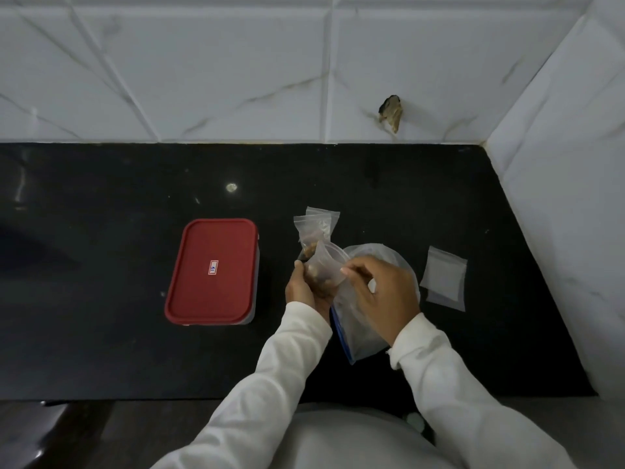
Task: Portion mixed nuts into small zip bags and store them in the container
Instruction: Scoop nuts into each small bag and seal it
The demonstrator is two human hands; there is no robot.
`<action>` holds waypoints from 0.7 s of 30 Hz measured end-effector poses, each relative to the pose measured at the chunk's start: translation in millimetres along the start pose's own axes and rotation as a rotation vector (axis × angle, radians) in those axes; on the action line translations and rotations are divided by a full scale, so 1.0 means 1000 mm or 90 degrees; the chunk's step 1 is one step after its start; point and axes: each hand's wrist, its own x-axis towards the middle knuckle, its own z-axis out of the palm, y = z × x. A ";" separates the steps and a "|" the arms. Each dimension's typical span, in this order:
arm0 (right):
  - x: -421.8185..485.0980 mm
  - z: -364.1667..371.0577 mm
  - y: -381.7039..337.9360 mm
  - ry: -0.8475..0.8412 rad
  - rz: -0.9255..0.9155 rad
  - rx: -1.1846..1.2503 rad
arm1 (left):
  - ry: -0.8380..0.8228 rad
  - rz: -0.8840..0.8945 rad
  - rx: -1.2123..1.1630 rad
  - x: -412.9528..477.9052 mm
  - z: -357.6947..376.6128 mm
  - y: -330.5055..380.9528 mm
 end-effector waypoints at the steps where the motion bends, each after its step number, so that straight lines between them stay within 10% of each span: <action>1: 0.004 -0.001 -0.001 -0.001 0.012 0.010 | -0.003 0.023 0.010 0.000 -0.002 0.000; 8: 0.030 -0.024 -0.017 -0.029 -0.010 0.187 | -0.244 0.529 0.430 -0.026 -0.013 0.026; 13: 0.037 -0.036 -0.025 -0.029 0.011 0.246 | -0.416 0.583 0.504 -0.044 0.001 0.048; 21: 0.035 -0.025 -0.031 0.036 0.142 0.343 | -0.276 0.572 0.544 -0.048 0.017 0.045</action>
